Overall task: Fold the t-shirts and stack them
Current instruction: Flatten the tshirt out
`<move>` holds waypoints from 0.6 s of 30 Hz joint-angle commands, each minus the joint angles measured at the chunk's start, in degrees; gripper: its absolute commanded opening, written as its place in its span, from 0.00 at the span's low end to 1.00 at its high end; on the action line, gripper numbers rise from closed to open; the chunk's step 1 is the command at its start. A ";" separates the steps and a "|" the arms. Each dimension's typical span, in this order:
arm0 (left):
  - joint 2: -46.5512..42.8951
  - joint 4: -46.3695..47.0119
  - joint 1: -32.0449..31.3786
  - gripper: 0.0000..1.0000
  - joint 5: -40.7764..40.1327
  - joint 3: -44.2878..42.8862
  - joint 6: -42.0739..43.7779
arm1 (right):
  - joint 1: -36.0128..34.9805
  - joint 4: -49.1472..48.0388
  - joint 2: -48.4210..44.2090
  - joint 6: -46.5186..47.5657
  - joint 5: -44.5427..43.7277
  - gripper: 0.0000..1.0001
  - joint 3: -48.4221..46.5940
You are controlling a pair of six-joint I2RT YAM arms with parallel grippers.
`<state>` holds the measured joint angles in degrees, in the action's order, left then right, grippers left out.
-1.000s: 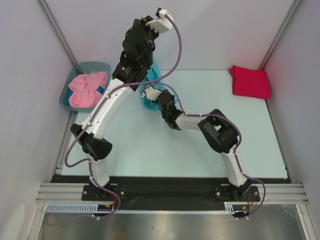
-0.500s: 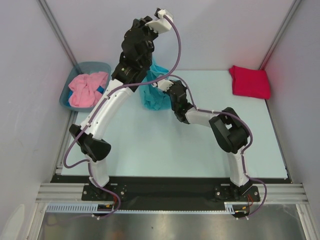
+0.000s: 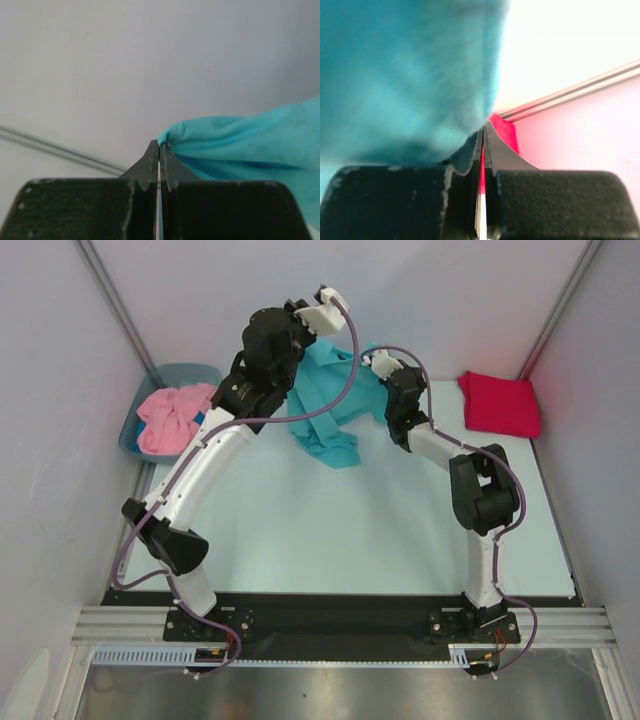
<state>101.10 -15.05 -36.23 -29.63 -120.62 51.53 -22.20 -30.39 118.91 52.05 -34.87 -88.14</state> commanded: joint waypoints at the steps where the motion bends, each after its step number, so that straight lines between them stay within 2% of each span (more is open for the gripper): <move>1: -3.98 -11.20 0.02 0.00 10.51 0.21 -3.98 | 1.10 -0.63 -2.37 1.64 0.68 0.00 -2.91; 3: -3.72 -18.68 0.10 0.00 15.72 -1.10 -5.64 | 2.68 -1.69 -2.02 3.58 1.38 0.00 -4.23; 4: -3.63 -21.22 0.19 0.12 22.44 -1.81 -7.21 | 3.21 -1.60 -1.24 3.84 1.30 0.00 -5.19; 5: -3.54 -26.12 0.28 0.31 25.55 -2.51 -7.84 | 4.26 -0.99 -0.79 3.67 1.04 0.00 -8.07; 6: -3.71 -28.00 0.37 0.58 28.46 -3.13 -9.15 | 4.79 -0.38 -0.18 3.58 0.95 0.00 -9.67; 7: -3.98 -29.50 0.54 0.78 32.66 -3.13 -9.69 | 5.32 -0.02 1.05 3.41 0.77 0.00 -11.34; 8: -4.42 -30.73 0.54 0.78 38.01 -1.83 -10.21 | 6.19 0.33 1.67 3.41 0.34 0.00 -14.05; 11: -4.86 -30.83 0.63 0.84 42.80 -0.41 -11.10 | 7.16 0.51 3.52 3.41 0.07 0.00 -18.54; 15: -2.75 -30.66 2.21 0.85 43.60 -0.76 -12.76 | 7.78 1.83 4.92 2.79 0.33 0.00 -21.98; 18: -0.12 -27.15 3.96 0.84 38.79 0.29 -15.30 | 7.52 1.83 4.58 2.62 0.86 0.00 -22.16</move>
<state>100.12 -44.66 -34.68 9.21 -120.77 40.23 -14.02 -27.59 123.28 55.11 -34.00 -107.53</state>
